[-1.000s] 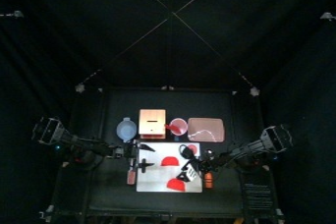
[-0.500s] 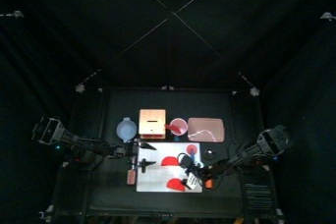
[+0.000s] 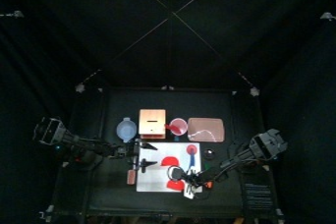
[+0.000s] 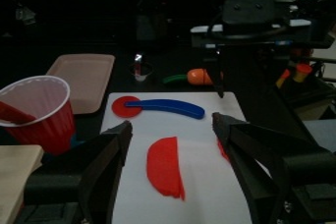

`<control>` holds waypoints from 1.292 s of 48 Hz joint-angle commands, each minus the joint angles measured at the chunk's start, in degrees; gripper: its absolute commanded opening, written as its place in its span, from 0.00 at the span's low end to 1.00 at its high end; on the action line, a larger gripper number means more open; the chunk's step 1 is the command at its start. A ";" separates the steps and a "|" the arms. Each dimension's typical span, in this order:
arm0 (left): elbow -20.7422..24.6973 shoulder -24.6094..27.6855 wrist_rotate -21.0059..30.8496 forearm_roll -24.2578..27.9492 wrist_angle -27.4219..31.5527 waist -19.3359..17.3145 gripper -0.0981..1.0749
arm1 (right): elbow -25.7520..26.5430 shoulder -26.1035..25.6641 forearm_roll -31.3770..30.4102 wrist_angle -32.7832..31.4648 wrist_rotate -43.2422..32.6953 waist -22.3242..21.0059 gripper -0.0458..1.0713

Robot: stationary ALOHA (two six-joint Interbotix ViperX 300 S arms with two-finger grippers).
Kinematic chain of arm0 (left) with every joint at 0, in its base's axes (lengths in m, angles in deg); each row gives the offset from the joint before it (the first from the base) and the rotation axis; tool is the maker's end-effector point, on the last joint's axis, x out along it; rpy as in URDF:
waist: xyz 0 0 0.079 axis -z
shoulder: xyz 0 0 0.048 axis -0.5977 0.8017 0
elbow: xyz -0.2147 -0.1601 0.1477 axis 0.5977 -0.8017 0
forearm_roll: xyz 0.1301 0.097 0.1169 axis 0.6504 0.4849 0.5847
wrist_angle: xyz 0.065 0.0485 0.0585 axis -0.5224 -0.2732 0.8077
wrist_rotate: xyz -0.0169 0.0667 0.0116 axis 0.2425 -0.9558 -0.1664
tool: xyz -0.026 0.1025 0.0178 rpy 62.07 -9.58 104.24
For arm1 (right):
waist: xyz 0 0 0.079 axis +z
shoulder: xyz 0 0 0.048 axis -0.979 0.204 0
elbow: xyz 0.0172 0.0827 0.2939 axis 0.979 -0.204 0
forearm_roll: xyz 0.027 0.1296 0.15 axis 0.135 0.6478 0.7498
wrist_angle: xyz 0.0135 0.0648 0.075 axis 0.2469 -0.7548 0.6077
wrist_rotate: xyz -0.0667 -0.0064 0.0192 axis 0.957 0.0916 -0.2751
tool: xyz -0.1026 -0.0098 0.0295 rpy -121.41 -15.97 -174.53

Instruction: Grab bottom half of cut dough

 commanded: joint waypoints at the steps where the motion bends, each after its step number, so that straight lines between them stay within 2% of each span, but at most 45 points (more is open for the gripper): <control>1: 0.44 -0.26 -0.09 -0.09 -0.53 -0.09 0.92 | 2.46 -0.09 -0.70 0.00 0.18 -0.44 0.92; 14: -0.53 -0.44 -0.09 -0.09 -0.53 -0.09 0.92 | 4.83 2.72 -2.29 0.00 0.26 -1.49 0.93; 36: -3.69 -1.85 0.00 -2.37 -1.85 -0.18 0.92 | 4.75 5.89 -1.93 1.93 0.26 -2.81 0.93; 62: -4.31 -1.85 0.00 -3.87 -1.85 -0.18 0.92 | 3.87 8.61 -0.88 5.45 0.18 -3.08 0.93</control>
